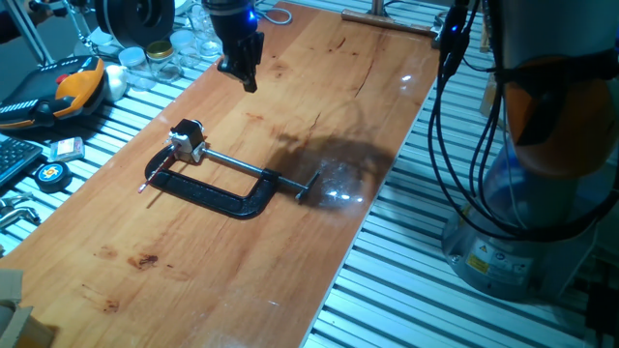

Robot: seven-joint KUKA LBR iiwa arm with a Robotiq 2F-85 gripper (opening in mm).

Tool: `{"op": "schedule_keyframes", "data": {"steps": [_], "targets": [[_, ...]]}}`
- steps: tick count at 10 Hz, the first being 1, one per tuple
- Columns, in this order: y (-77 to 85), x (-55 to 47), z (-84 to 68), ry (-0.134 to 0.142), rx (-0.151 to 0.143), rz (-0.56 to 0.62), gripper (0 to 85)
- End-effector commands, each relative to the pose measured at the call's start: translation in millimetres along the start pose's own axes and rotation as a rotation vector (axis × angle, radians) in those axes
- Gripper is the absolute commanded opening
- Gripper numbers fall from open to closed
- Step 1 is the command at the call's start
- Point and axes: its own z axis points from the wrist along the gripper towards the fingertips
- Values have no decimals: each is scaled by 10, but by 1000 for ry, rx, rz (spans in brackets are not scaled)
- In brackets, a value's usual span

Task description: Sharpen the pencil with a pencil sharpener

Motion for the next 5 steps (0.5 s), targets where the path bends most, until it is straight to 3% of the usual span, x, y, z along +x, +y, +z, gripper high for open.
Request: {"op": "schedule_keyframes", "data": {"steps": [1, 5], "targets": [[0, -5, 11, -2, 0, 2, 0], [-7, -47, 133, -14, -9, 31, 0]]}}
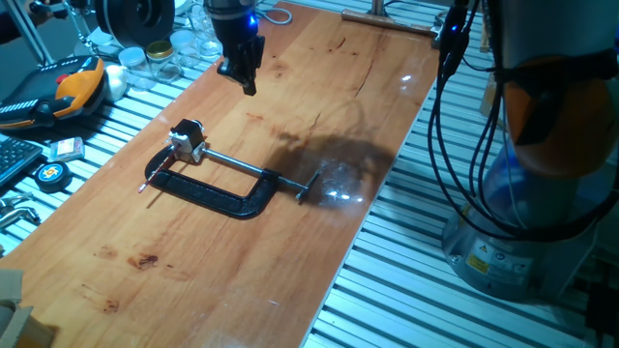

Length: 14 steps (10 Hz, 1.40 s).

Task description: Sharpen the pencil with a pencil sharpener

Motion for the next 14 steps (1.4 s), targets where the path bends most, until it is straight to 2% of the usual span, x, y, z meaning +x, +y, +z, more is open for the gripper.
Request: {"op": "schedule_keyframes", "data": {"steps": [1, 4, 7, 14], "targets": [[-1, -7, 25, -2, -2, 10, 0], [-9, -31, 87, -8, -4, 21, 0], [-36, -88, 200, -5, -24, 17, 0], [-15, -165, 217, -2, -25, 68, 0]]}}
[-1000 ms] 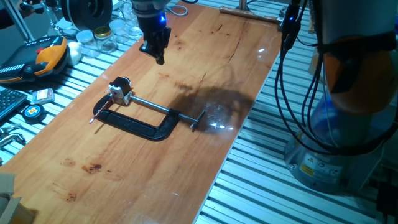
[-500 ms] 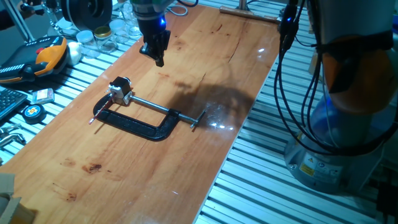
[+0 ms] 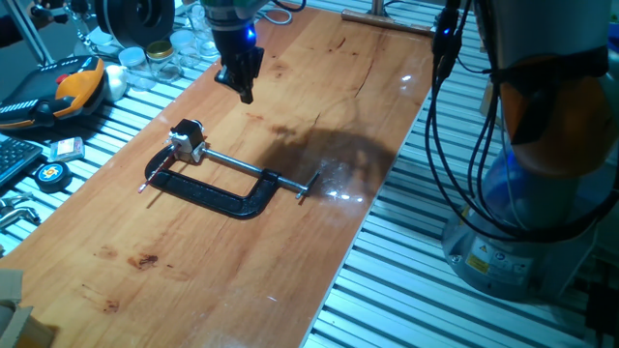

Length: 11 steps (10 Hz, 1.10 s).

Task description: Sharpen the pencil with a pencil sharpener

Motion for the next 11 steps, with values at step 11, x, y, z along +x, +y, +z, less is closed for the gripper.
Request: {"op": "schedule_keyframes", "data": {"steps": [11], "targets": [[-10, -217, -15, -36, 27, 45, 0]]}}
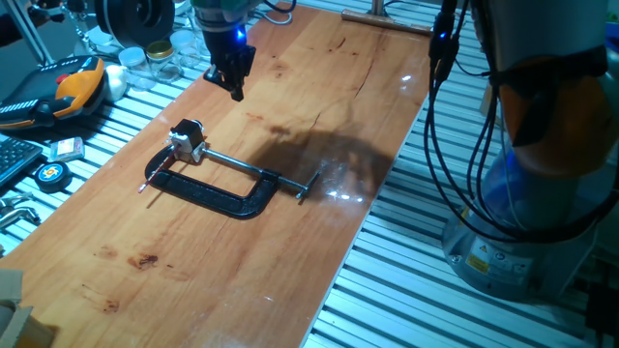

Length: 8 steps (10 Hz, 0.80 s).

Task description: Sharpen the pencil with a pencil sharpener

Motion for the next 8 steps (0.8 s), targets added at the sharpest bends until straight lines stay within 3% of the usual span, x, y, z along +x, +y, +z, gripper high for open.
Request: {"op": "schedule_keyframes", "data": {"steps": [1, 6, 8], "targets": [[7, 5, 11, -1, -3, 6, 0], [59, -20, 54, -32, 2, 81, 0], [54, -32, 46, -31, -37, 75, 0]]}}
